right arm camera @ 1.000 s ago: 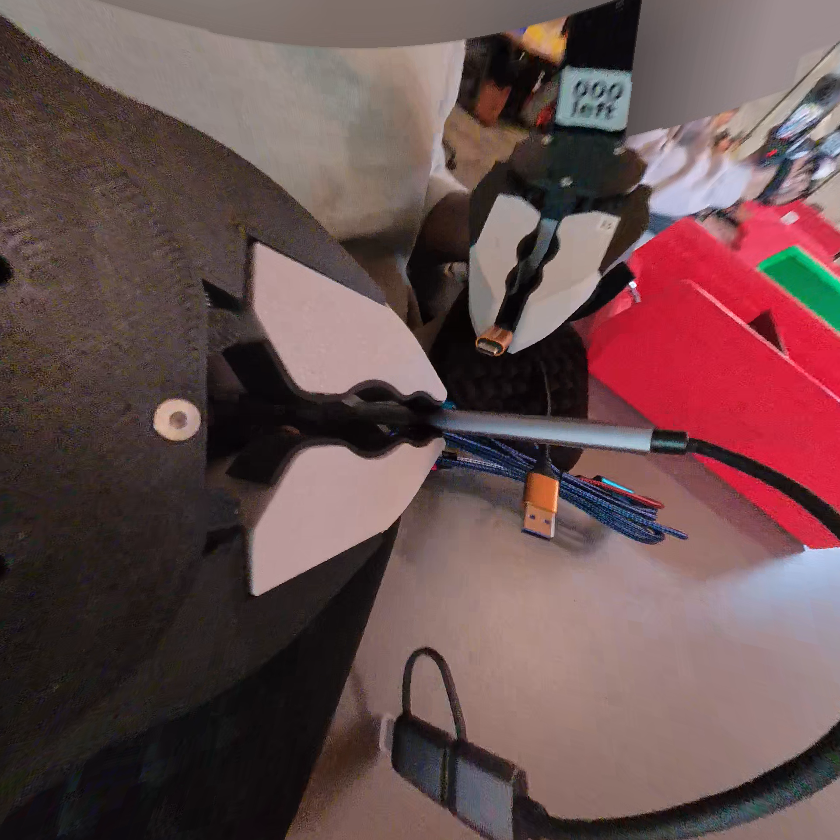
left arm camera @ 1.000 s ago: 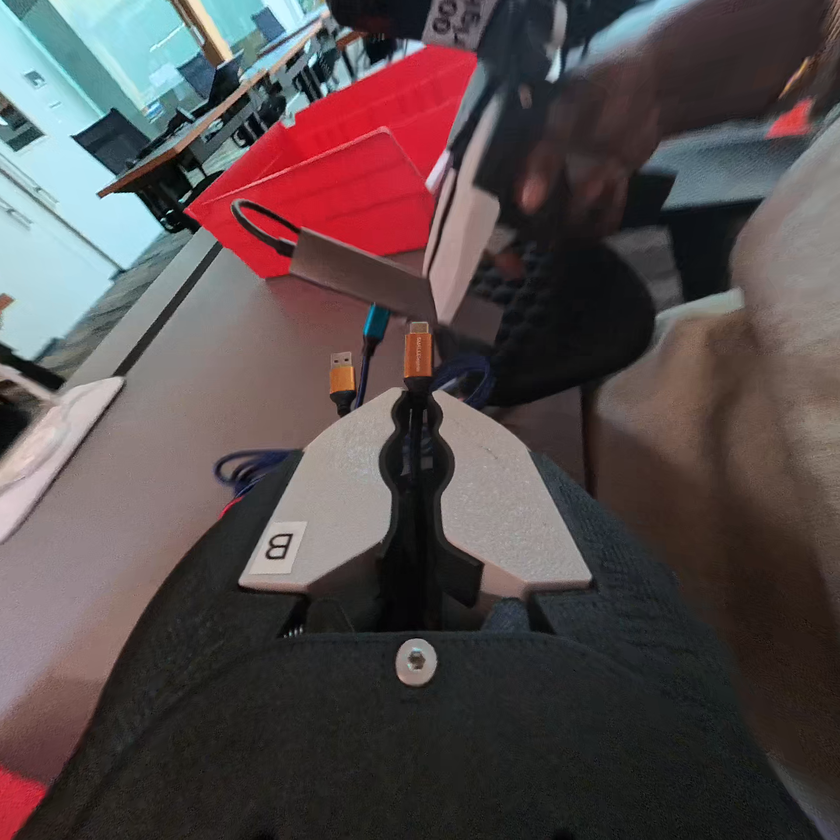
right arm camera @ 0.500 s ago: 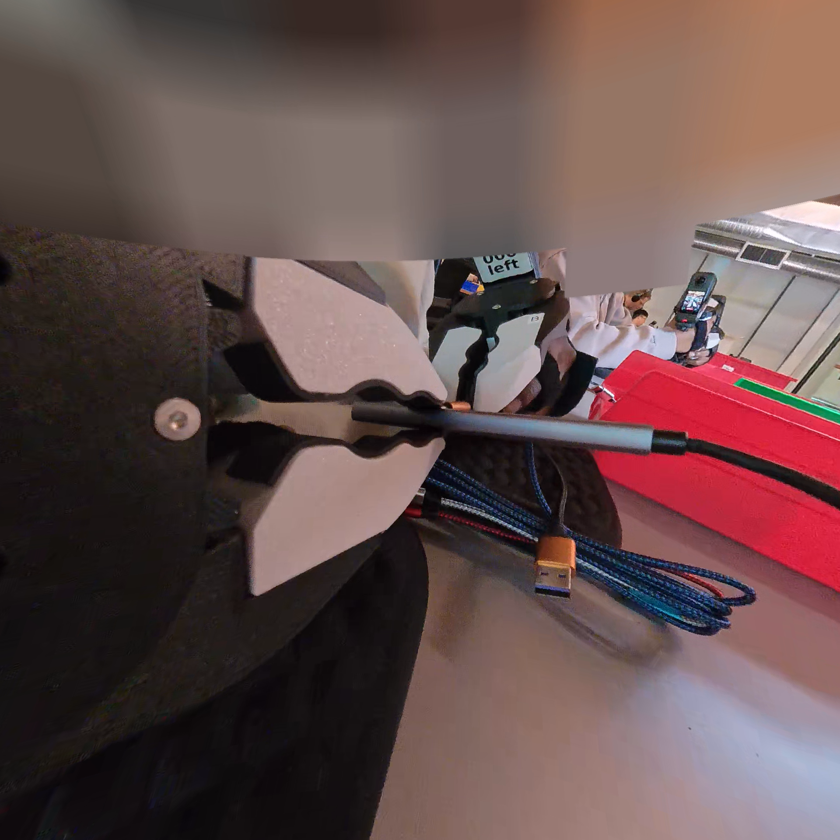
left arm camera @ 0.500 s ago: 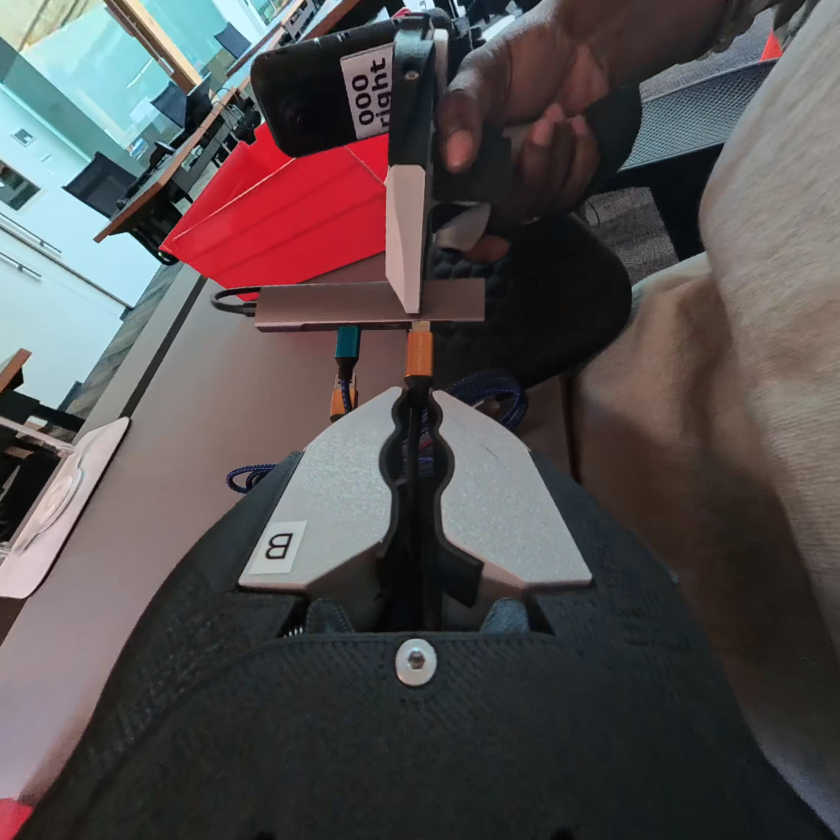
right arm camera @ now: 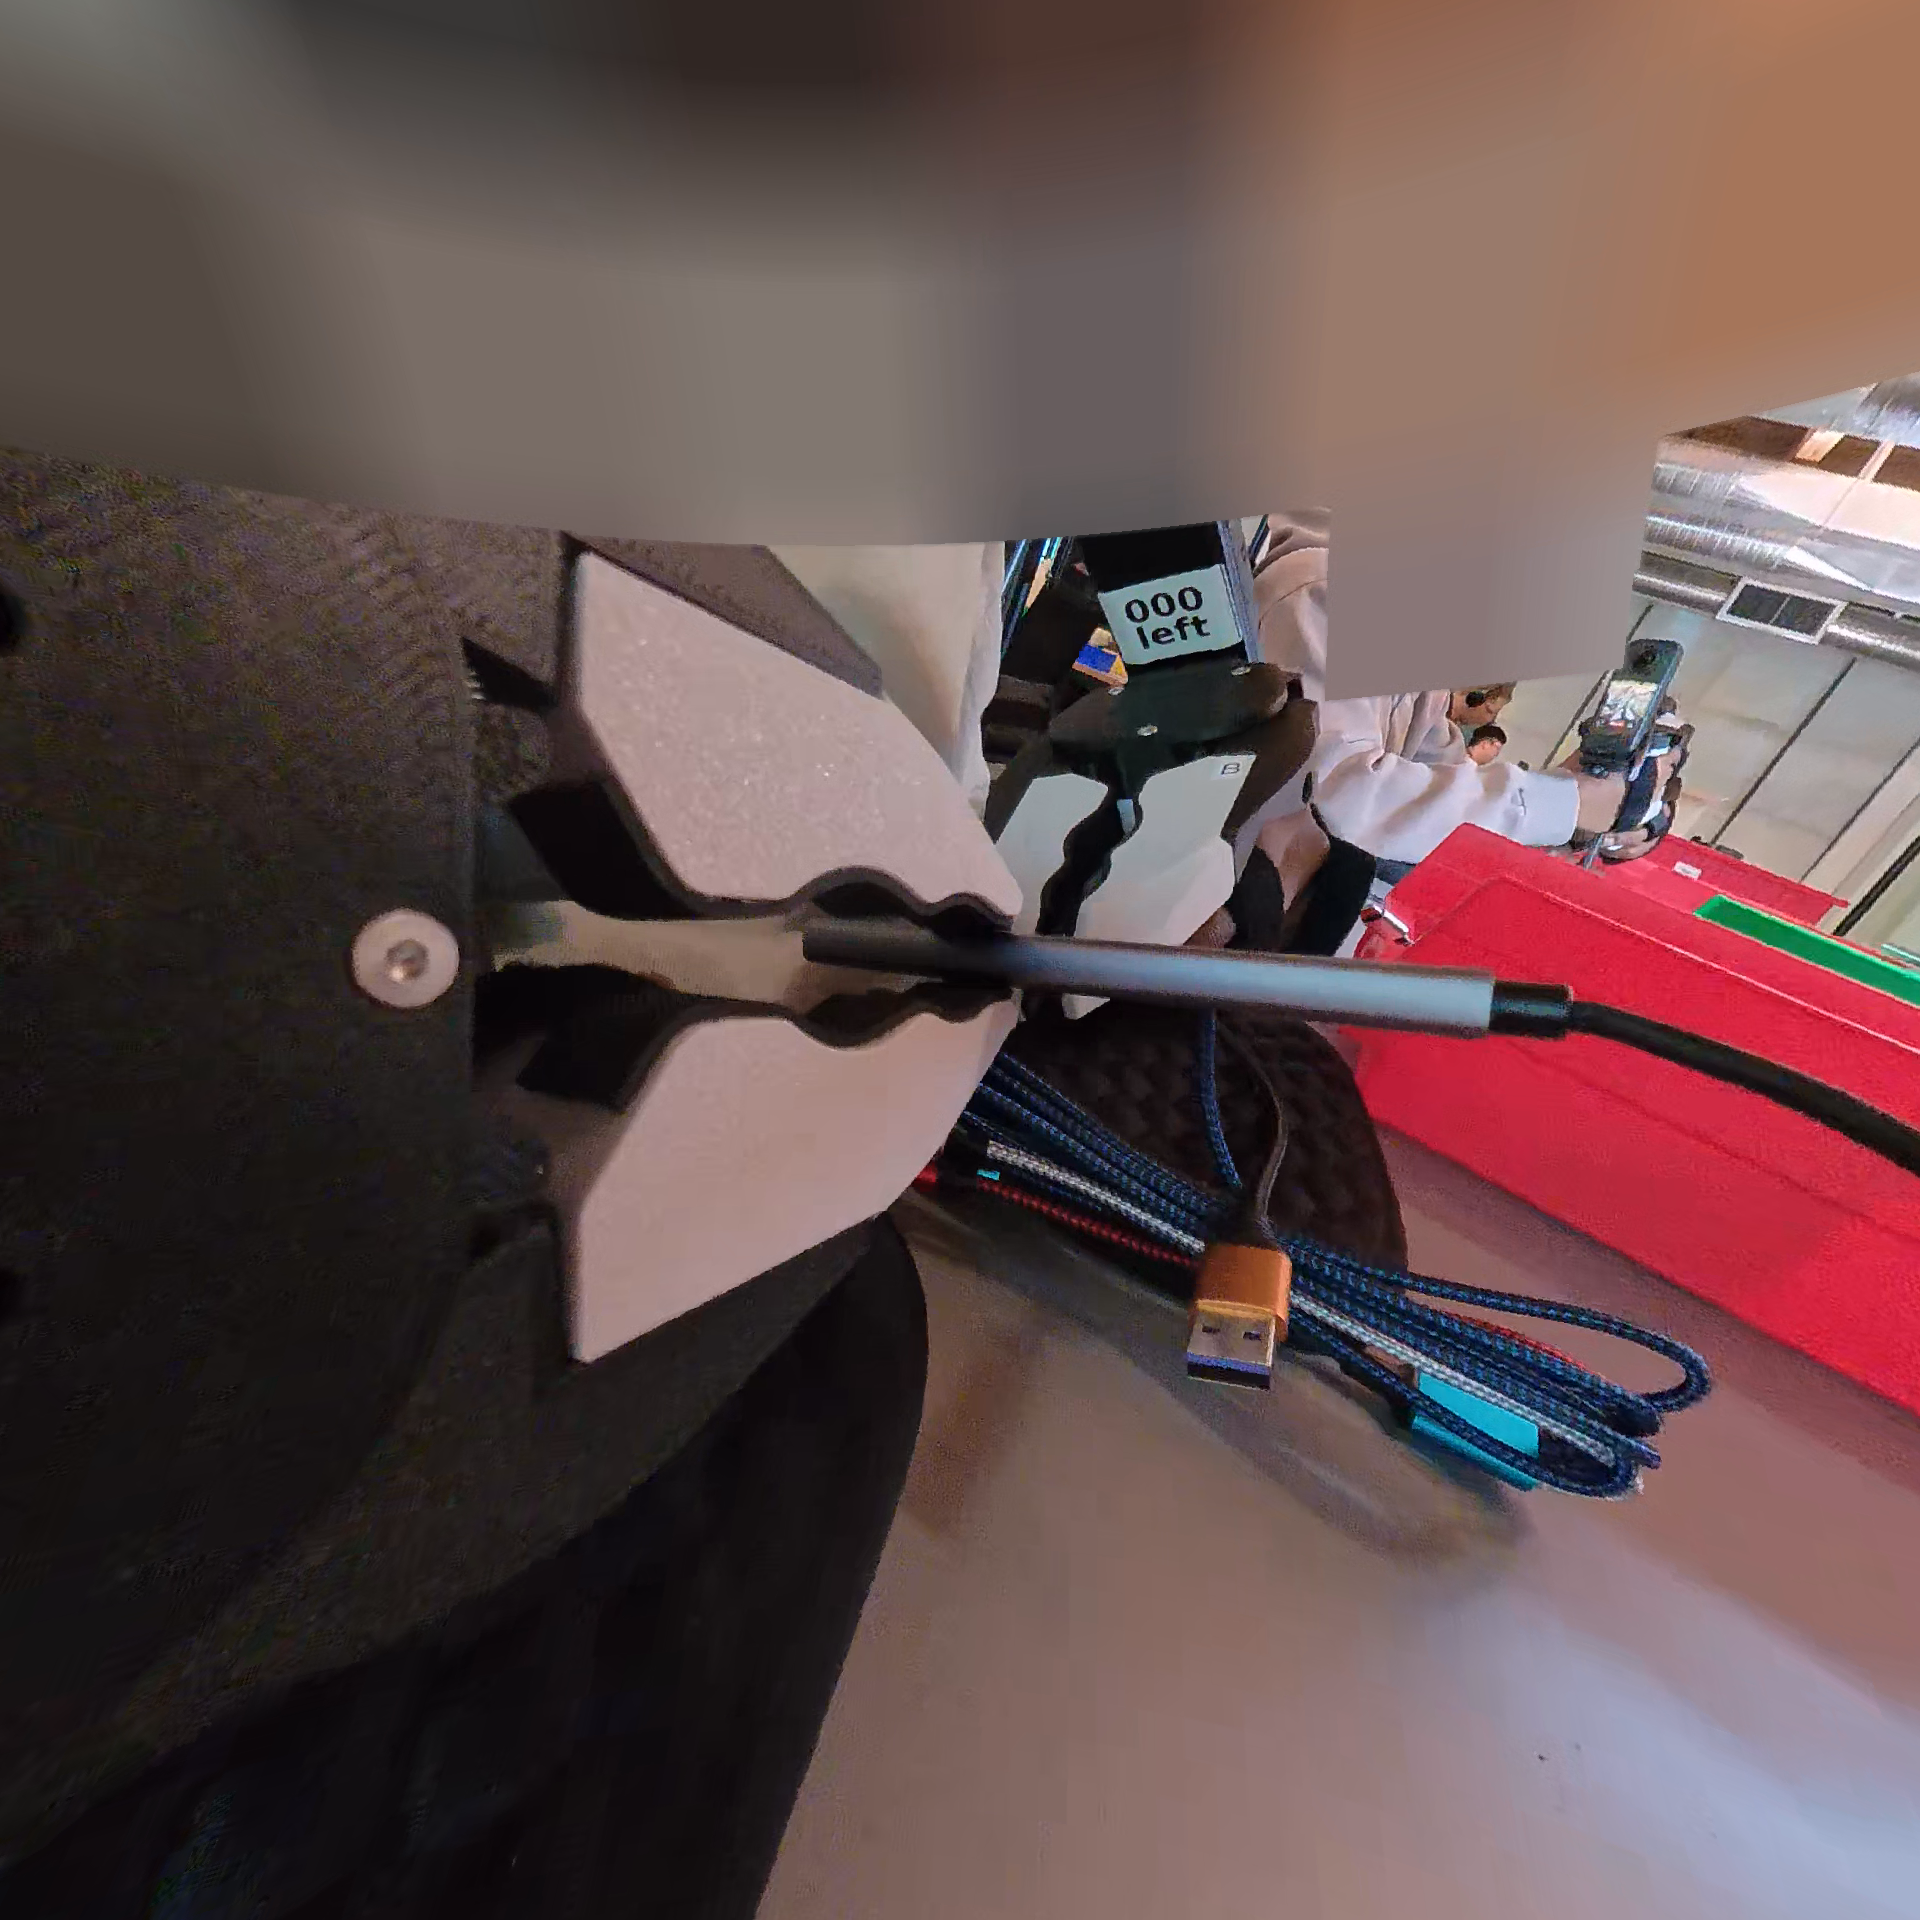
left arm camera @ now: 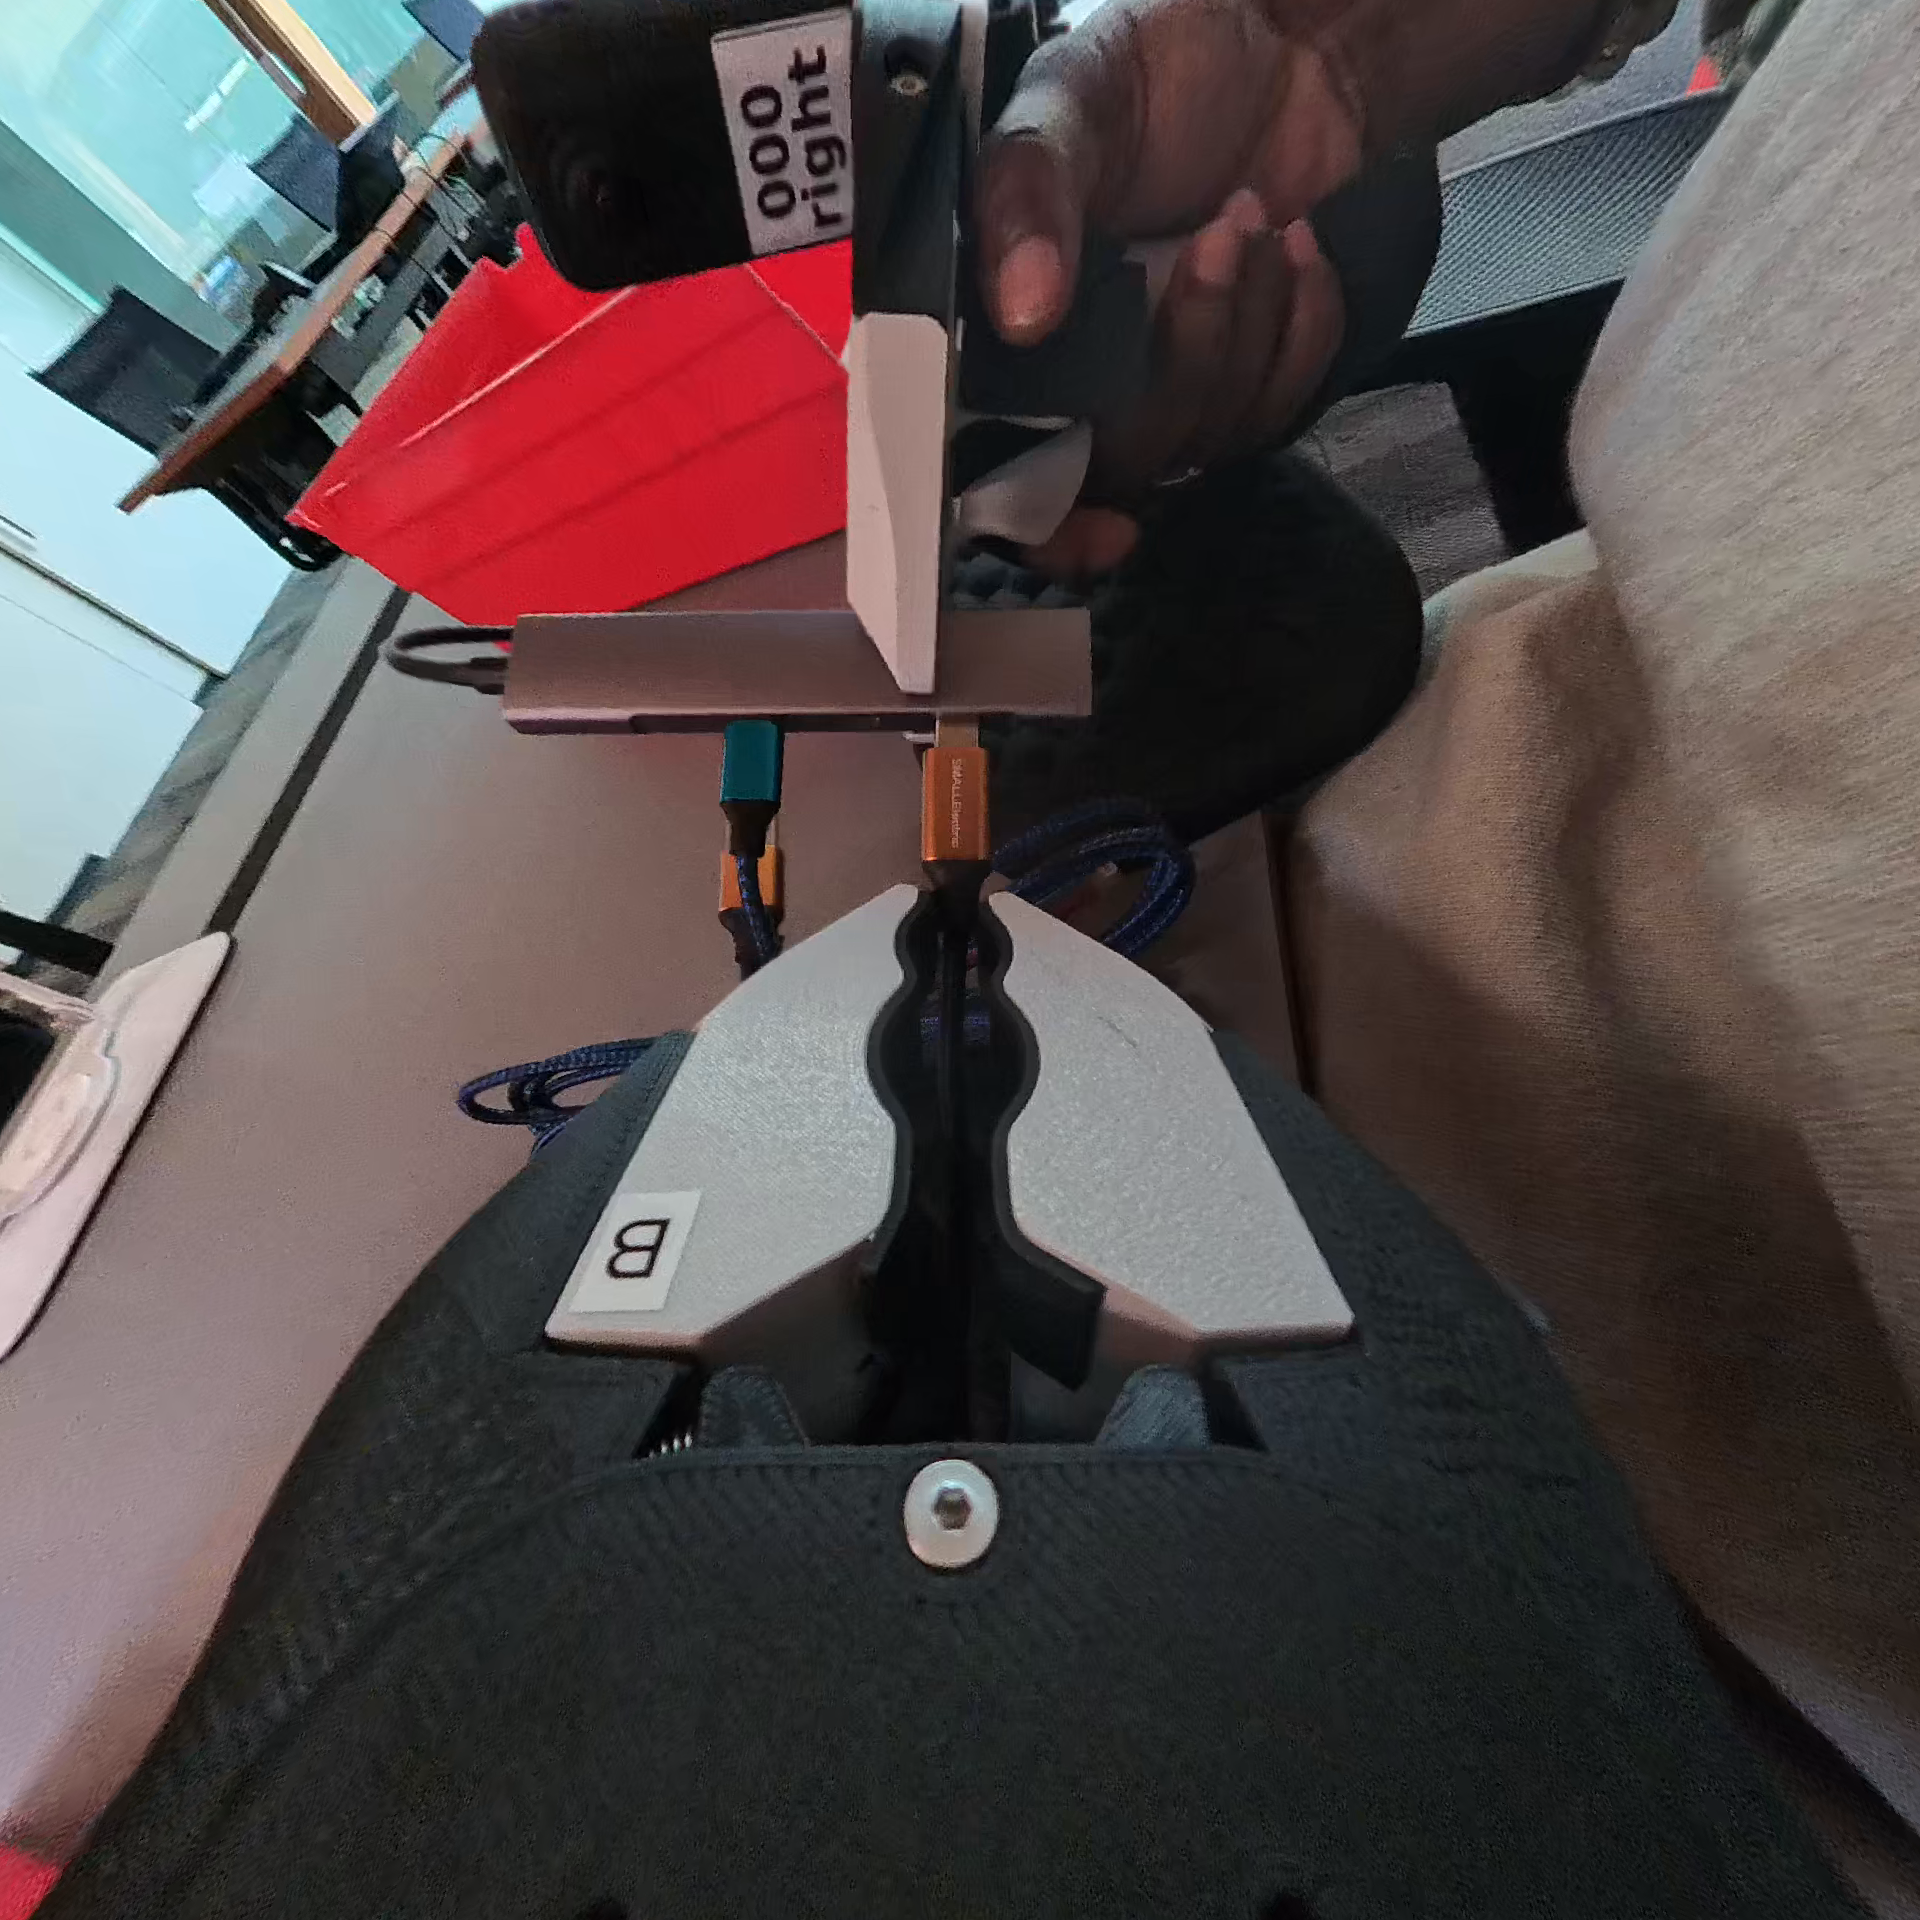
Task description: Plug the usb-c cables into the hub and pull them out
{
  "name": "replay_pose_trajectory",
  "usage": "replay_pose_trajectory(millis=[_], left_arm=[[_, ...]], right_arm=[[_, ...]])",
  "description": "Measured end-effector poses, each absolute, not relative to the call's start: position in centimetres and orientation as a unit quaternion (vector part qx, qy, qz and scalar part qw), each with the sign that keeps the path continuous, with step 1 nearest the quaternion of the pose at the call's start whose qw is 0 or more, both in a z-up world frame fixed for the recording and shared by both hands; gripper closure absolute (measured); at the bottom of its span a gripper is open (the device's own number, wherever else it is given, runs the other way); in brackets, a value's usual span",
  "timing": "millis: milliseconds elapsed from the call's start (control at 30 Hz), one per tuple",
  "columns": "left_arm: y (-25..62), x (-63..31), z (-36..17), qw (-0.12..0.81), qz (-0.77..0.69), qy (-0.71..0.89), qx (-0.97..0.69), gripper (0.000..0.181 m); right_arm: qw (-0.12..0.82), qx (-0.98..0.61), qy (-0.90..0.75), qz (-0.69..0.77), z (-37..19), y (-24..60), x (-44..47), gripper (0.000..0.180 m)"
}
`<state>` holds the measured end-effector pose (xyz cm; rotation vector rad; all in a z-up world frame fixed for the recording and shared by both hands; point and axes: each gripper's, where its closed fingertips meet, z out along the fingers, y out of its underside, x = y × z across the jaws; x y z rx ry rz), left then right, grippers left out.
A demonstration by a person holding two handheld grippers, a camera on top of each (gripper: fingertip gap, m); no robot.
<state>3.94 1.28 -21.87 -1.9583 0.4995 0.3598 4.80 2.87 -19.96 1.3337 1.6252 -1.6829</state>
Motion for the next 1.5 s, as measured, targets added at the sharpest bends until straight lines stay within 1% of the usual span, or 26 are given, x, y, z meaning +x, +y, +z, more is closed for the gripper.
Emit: replay_pose_trajectory(millis=[33, 267, 500, 633, 933, 1000, 1033, 1067, 1133, 1200, 1267, 1400, 1500], left_arm=[[1.3, 4.0, -22.0, 0.514, 0.142, 0.209, -0.819, 0.173], [1.3, 3.6, -22.2, 0.507, 0.143, 0.201, -0.826, 0.172], [1.6, 3.1, -22.9, 0.485, 0.169, 0.192, -0.836, 0.173], [1.5, 3.3, -22.6, 0.498, 0.155, 0.189, -0.832, 0.173], [1.8, 3.4, -22.5, 0.489, 0.164, 0.187, -0.836, 0.173], [2.3, 5.0, -22.4, 0.500, 0.127, 0.204, -0.832, 0.170], [2.7, 6.0, -22.4, 0.498, 0.113, 0.210, -0.834, 0.166], [2.9, 5.8, -22.9, 0.474, 0.121, 0.203, -0.848, 0.166], [2.6, 4.9, -22.4, 0.491, 0.106, 0.177, -0.846, 0.166], [2.1, 3.9, -21.9, 0.505, 0.121, 0.169, -0.838, 0.167], [1.7, 3.8, -22.1, 0.492, 0.140, 0.188, -0.838, 0.168], [1.9, 3.6, -21.7, 0.508, 0.139, 0.175, -0.832, 0.168], [2.0, 3.6, -22.0, 0.502, 0.141, 0.179, -0.834, 0.168]], right_arm=[[0.217, 0.481, 0.594, -0.607, -20.0, 2.7, 4.9, 0.171], [0.173, 0.477, 0.616, -0.602, -20.3, 2.5, 4.5, 0.171], [0.056, 0.474, 0.641, -0.601, -20.6, 2.5, 3.8, 0.171], [0.029, 0.462, 0.655, -0.597, -20.6, 2.2, 4.0, 0.171], [-0.010, 0.458, 0.661, -0.594, -20.8, 2.4, 3.7, 0.171], [-0.006, 0.455, 0.659, -0.599, -20.6, 2.2, 3.6, 0.170], [0.001, 0.454, 0.659, -0.599, -20.6, 1.8, 3.6, 0.169], [-0.002, 0.453, 0.665, -0.594, -20.7, 1.4, 3.5, 0.170], [-0.021, 0.441, 0.670, -0.597, -20.2, 1.3, 3.2, 0.171], [0.008, 0.441, 0.660, -0.608, -19.7, 1.4, 3.0, 0.171], [0.039, 0.445, 0.657, -0.607, -20.0, 1.3, 3.2, 0.171], [0.080, 0.458, 0.643, -0.608, -20.0, 1.7, 3.3, 0.171], [0.109, 0.467, 0.638, -0.602, -20.4, 1.9, 3.5, 0.171]])
